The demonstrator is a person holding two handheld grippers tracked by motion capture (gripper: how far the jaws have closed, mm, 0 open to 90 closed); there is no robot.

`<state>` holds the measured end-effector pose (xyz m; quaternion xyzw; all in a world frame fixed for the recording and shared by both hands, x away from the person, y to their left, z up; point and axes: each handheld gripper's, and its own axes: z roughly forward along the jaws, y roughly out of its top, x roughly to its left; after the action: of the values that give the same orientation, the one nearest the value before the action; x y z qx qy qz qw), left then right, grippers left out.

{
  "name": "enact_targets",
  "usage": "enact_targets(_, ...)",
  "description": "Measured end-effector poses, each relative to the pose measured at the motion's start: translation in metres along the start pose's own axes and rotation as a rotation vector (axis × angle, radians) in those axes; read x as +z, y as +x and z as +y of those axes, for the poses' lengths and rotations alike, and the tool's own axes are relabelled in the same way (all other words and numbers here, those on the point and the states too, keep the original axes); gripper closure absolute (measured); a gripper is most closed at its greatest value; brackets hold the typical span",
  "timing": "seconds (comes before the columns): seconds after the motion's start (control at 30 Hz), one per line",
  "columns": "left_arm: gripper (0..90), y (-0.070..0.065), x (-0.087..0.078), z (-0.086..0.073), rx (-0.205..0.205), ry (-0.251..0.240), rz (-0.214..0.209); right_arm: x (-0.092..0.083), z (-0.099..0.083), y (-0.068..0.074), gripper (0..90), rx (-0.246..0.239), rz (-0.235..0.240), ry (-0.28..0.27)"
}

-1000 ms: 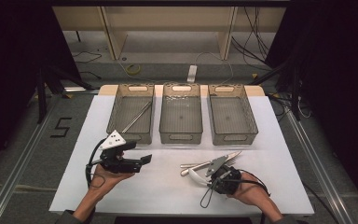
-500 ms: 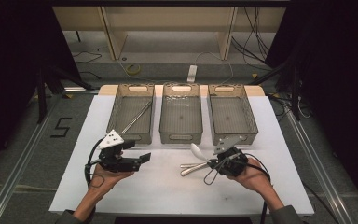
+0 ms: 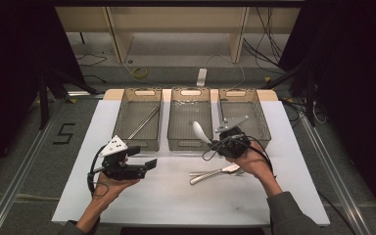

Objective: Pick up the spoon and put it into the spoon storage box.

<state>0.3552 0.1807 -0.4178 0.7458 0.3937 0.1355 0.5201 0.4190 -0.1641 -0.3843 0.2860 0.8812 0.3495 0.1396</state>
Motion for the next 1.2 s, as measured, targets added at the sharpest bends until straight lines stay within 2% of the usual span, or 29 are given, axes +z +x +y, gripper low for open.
enact_targets(0.2, 16.0, 0.001, -0.002, 0.001, -0.022, -0.020, -0.022, 0.005, 0.021, -0.014, 86.5, 0.046, -0.011, -0.033)
enact_targets(0.37, 16.0, 0.002, -0.004, 0.001, -0.022, -0.029, -0.015, 0.015, 0.036, -0.026, 86.5, 0.068, -0.030, -0.027)
enact_targets(0.53, 16.0, 0.002, -0.004, 0.002, -0.018, -0.031, -0.013, 0.024, 0.048, -0.032, 86.4, 0.087, -0.041, -0.022)
enact_targets(1.2, 16.0, 0.002, -0.006, 0.002, -0.021, -0.043, -0.001, 0.061, 0.075, -0.049, 86.4, 0.168, -0.073, 0.011)
